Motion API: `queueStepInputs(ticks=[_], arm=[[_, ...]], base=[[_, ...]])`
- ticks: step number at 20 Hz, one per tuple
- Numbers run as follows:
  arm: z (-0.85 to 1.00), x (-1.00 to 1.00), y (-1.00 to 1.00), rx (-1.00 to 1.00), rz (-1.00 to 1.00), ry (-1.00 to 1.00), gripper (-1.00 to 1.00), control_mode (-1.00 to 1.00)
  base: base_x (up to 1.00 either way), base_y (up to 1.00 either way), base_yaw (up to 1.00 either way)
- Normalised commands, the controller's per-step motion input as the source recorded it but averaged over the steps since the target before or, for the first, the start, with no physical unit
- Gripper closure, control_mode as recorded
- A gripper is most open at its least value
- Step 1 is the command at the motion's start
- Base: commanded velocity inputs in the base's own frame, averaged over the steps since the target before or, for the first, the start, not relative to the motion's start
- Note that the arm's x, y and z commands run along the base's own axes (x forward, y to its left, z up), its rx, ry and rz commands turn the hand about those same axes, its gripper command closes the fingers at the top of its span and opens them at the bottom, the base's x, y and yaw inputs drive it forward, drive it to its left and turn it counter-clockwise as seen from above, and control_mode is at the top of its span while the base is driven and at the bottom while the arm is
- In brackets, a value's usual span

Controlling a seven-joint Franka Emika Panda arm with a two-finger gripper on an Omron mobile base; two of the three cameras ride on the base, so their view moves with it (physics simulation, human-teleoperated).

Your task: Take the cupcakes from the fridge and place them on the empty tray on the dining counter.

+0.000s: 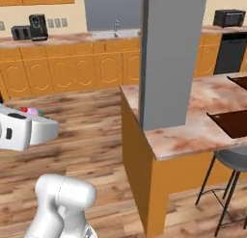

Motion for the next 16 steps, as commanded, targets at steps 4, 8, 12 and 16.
queueStepInputs(ticks=[4, 8, 12, 16], arm=[[0.0, 0.0, 0.0, 0.0, 0.0, 0.0, 1.0, 1.0], [0.0, 0.0, 0.0, 0.0, 0.0, 0.0, 1.0, 1.0], [0.0, 0.0, 0.0, 0.0, 0.0, 0.0, 1.0, 1.0], [0.0, 0.0, 0.0, 0.0, 0.0, 0.0, 1.0, 1.0]], base=[[0.0, -0.19, 0.84], [0.0, -0.56, 0.68], [-0.01, -0.92, 0.33], [-0.38, -1.0, -0.06]])
